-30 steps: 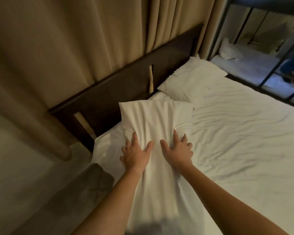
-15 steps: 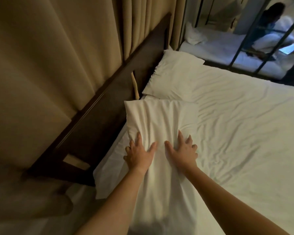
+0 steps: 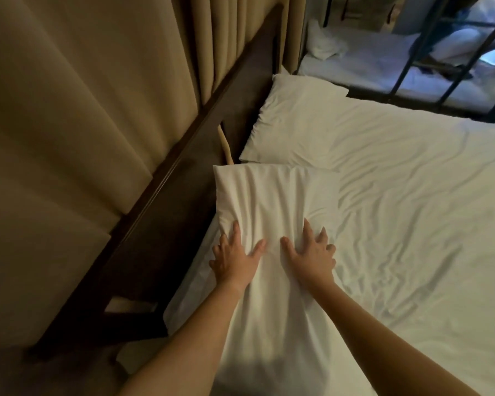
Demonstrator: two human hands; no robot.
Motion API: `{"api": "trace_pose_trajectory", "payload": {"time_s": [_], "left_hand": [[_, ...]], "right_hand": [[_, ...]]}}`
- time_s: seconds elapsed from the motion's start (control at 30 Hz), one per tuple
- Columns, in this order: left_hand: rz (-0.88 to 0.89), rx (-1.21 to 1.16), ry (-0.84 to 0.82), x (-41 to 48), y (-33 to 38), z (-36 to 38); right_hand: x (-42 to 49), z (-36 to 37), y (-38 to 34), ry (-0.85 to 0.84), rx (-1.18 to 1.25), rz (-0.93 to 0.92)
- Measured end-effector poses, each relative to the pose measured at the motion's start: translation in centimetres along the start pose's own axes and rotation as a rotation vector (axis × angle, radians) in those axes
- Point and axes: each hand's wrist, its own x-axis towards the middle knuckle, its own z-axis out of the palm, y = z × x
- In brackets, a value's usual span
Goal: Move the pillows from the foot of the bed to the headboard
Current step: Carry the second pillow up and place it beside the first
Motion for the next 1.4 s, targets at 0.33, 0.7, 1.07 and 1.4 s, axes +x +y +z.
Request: {"api": "trace_pose_trajectory", "payload": {"time_s": [0.33,0.7,1.07,1.4], "left_hand": [[0.127,0.067,-0.092,11.9,-2.9,0.8],[0.185,0.094,-0.092,21.5,-8.7,2.5],[0.132,0.069,-0.114,25.4,-13.4,5.1],[0.072,0.129,-0.146,27.1,-15.4,7.2]], "right_hand": [[5.5,7.3,-3.2,0.086,0.054,0.172],[9.7,16.4,-4.9,0.113,0.154,0.254],[11.3,21.9,-3.1,0.069,0.163,0.260],[14.5,23.1,-0.6,-0.063,-0.064,0.359]]}}
